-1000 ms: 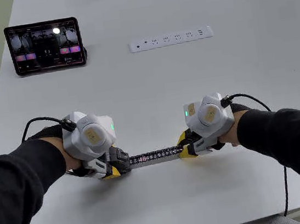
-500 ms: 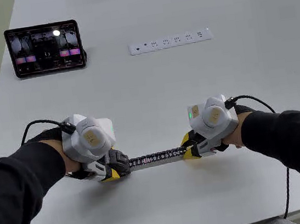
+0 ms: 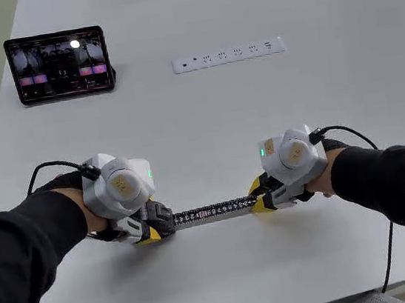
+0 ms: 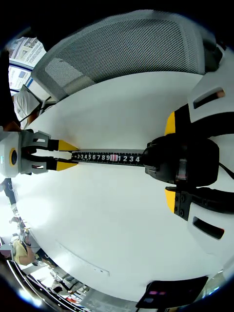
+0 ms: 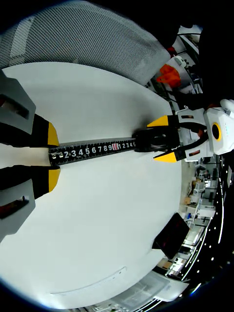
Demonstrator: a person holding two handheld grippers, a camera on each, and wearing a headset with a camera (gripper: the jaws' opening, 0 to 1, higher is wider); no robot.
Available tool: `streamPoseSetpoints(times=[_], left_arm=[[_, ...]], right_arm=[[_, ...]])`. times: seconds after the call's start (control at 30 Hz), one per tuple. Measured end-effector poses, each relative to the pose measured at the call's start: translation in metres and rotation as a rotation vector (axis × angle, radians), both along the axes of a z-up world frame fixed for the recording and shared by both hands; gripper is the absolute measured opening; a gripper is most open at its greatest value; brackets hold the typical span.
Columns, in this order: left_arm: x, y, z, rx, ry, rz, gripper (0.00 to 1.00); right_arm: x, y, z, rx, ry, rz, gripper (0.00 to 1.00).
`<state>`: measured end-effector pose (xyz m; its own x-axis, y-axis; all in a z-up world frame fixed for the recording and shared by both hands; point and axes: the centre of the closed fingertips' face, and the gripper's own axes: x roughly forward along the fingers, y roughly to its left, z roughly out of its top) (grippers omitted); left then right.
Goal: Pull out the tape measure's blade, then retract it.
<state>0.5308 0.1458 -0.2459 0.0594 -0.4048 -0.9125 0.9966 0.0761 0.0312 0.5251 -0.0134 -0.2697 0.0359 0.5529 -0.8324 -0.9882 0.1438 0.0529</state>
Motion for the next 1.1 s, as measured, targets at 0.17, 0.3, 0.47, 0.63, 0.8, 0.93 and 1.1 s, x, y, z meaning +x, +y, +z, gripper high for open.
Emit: streamPoseSetpoints(times=[0.17,0.3,0.47,0.63,0.8,0.93,1.1], left_arm=[[0.0,0.0,0.0,0.0,0.001,-0.001,0.34],[0.0,0.0,0.0,-0.001,0.001,0.0,0.34],[0.0,0.0,0.0,0.001,0.0,-0.001,0.34],[0.0,0.0,0.0,-0.001,-0.001,0.0,0.34],[0.0,0.0,0.0,-0.001,-0.003,0.0,0.34],[-0.001,-0.001,0.0,-0.001,-0.002,-0.001,0.34],[-0.001,-0.001,0.0,-0.001,-0.001,-0.001,0.34]], right_arm=[[0.0,-0.003,0.0,-0.001,0.001,-0.003,0.09],[0.0,-0.006,-0.001,0.0,0.003,-0.007,0.09],[0.0,-0.009,-0.001,-0.005,0.002,-0.005,0.09],[-0.001,-0.012,-0.001,-0.008,0.001,-0.004,0.09],[-0.001,-0.015,-0.001,-0.014,0.0,0.0,0.09],[-0.001,-0.019,-0.001,-0.016,0.001,-0.001,0.09],[-0.001,-0.023,-0.001,-0.018,0.001,-0.002,0.09]])
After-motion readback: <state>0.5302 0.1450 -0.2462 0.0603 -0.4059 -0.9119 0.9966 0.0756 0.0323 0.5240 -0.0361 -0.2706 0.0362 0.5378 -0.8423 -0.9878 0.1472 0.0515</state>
